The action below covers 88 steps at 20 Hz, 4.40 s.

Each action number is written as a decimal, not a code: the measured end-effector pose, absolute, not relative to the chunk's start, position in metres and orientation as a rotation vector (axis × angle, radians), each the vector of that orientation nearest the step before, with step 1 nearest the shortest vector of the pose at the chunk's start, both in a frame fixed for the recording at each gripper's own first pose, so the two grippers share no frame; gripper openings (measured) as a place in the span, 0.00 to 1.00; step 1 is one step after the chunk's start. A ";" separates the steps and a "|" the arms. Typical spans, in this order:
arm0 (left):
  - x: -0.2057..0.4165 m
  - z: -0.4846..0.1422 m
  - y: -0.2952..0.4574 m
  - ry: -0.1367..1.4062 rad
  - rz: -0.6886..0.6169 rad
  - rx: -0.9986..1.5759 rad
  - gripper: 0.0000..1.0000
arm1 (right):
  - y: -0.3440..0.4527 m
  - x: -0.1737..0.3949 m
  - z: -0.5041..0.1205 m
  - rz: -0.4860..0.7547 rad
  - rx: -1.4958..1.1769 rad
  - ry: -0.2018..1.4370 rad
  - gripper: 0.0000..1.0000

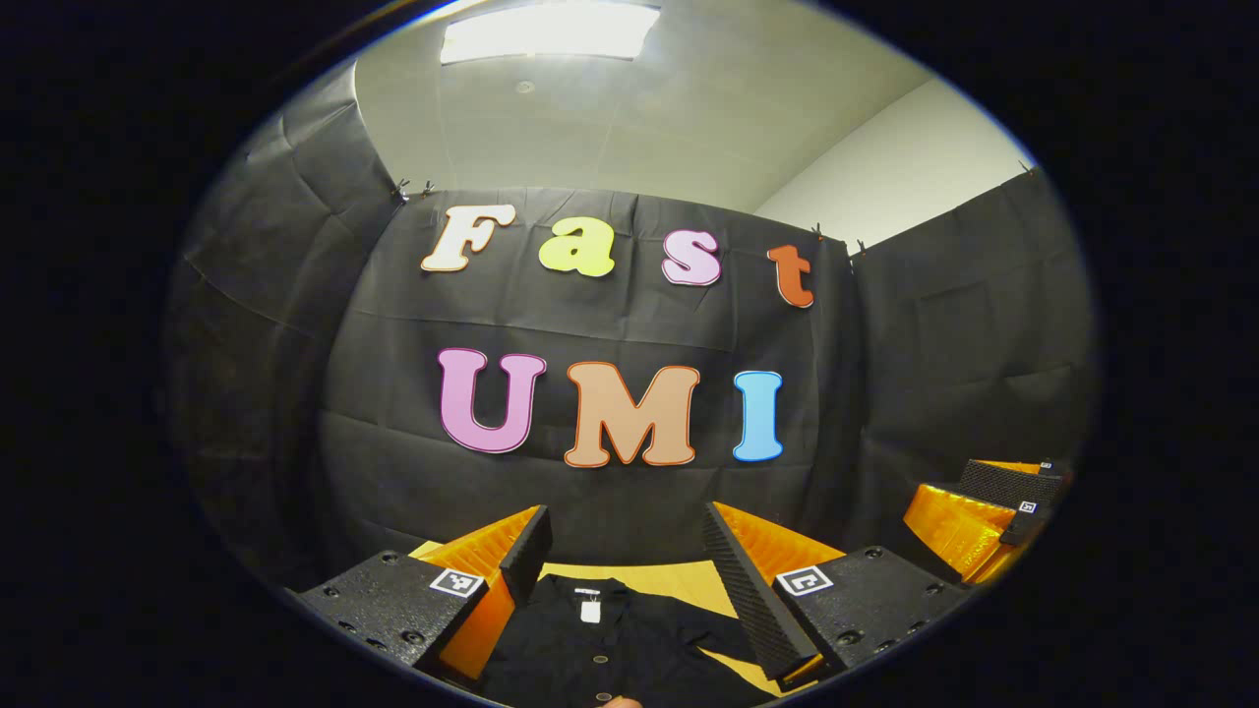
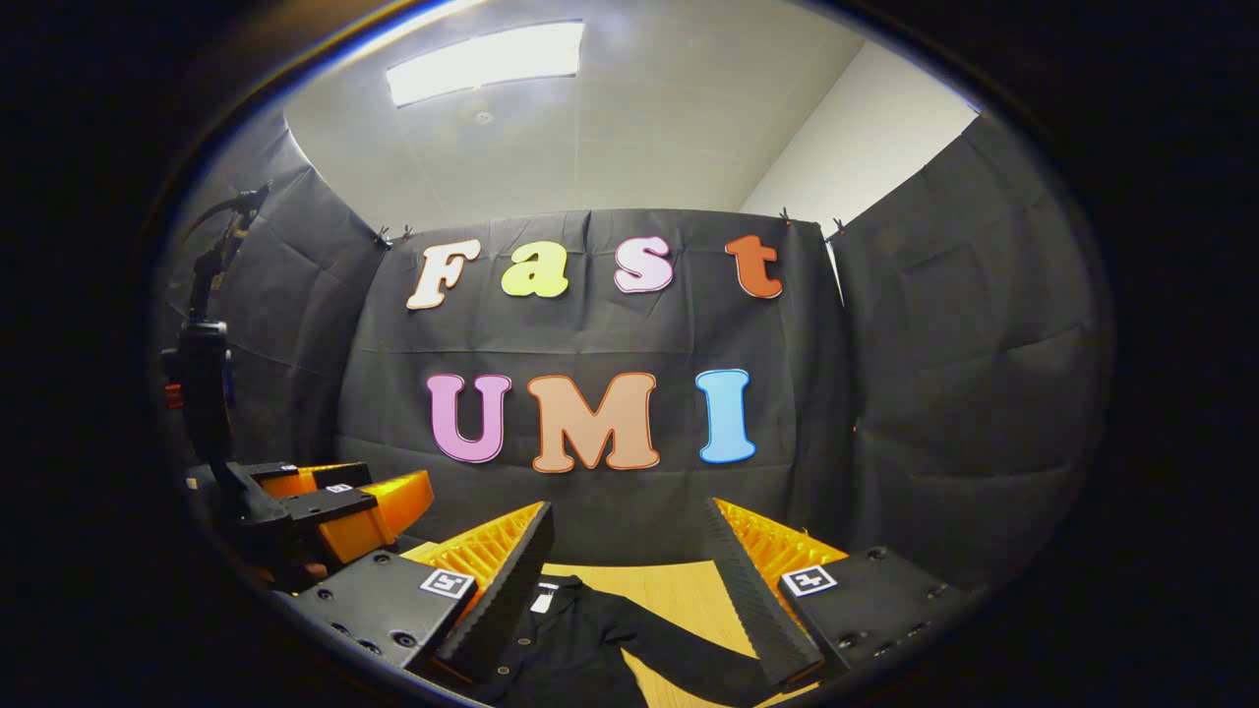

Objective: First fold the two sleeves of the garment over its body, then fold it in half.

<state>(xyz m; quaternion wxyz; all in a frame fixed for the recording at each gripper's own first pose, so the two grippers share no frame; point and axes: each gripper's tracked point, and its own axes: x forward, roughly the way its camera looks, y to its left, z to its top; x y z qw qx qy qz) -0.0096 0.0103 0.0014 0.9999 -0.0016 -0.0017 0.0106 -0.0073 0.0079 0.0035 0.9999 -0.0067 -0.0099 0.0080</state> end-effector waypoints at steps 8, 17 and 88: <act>-0.014 0.007 0.031 -0.016 0.066 0.011 0.92 | 0.023 0.000 0.007 0.049 -0.010 -0.037 0.97; -0.017 0.003 0.042 -0.019 0.073 -0.001 0.92 | 0.036 0.001 0.009 0.071 -0.019 -0.046 0.97; 0.020 -0.039 -0.001 0.041 0.274 0.144 0.92 | -0.215 0.026 -0.400 -0.038 -0.190 1.159 0.94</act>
